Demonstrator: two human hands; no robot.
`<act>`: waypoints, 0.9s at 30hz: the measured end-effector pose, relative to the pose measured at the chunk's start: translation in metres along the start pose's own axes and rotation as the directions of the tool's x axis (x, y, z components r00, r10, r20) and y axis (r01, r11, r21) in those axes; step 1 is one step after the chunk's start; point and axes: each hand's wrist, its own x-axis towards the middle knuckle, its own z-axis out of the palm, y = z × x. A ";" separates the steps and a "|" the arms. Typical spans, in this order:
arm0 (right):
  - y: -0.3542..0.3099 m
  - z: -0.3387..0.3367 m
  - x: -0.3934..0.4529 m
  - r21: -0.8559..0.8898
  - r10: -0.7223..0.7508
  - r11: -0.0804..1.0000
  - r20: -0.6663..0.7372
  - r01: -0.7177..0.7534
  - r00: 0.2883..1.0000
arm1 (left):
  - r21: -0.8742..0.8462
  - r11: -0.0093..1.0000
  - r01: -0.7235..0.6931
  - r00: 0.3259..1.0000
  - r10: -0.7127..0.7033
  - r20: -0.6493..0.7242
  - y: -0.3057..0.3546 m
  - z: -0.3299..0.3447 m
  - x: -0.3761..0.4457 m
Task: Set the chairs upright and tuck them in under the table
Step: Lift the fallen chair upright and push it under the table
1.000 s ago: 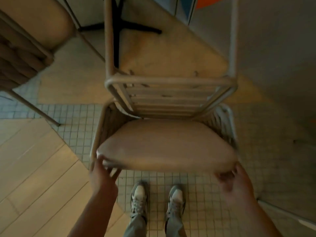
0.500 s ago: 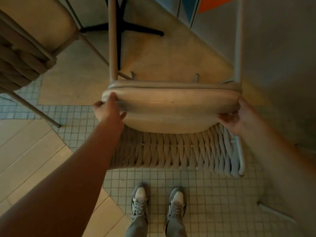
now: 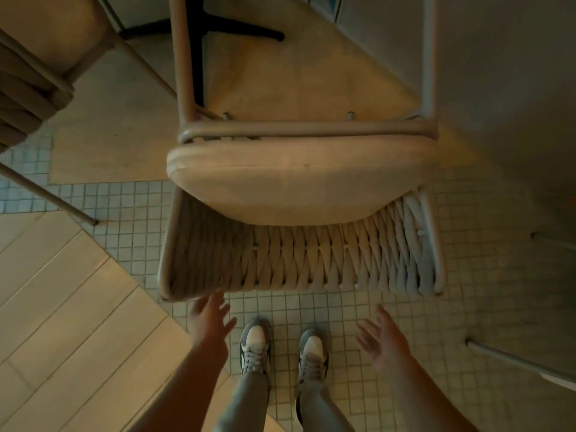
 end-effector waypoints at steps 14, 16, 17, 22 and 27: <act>0.055 0.039 0.288 0.183 -0.131 0.976 0.072 0.116 0.989 | -0.104 0.983 0.149 0.983 -0.136 0.122 -0.164 0.025 0.251; 0.058 0.042 0.313 0.254 -0.169 0.957 0.095 0.141 0.981 | -0.139 0.982 0.131 0.978 -0.105 0.178 -0.172 0.039 0.274; 0.060 0.047 0.327 0.268 -0.180 0.953 0.116 0.143 0.977 | -0.148 0.982 0.115 0.975 -0.083 0.205 -0.178 0.046 0.288; 0.059 0.059 0.351 0.317 -0.199 0.939 0.183 0.134 0.963 | -0.215 0.969 0.119 0.977 -0.075 0.201 -0.185 0.055 0.322; 0.058 0.038 0.298 0.311 -0.202 0.938 0.122 0.156 0.972 | -0.143 0.986 0.087 0.989 -0.068 0.133 -0.160 0.034 0.271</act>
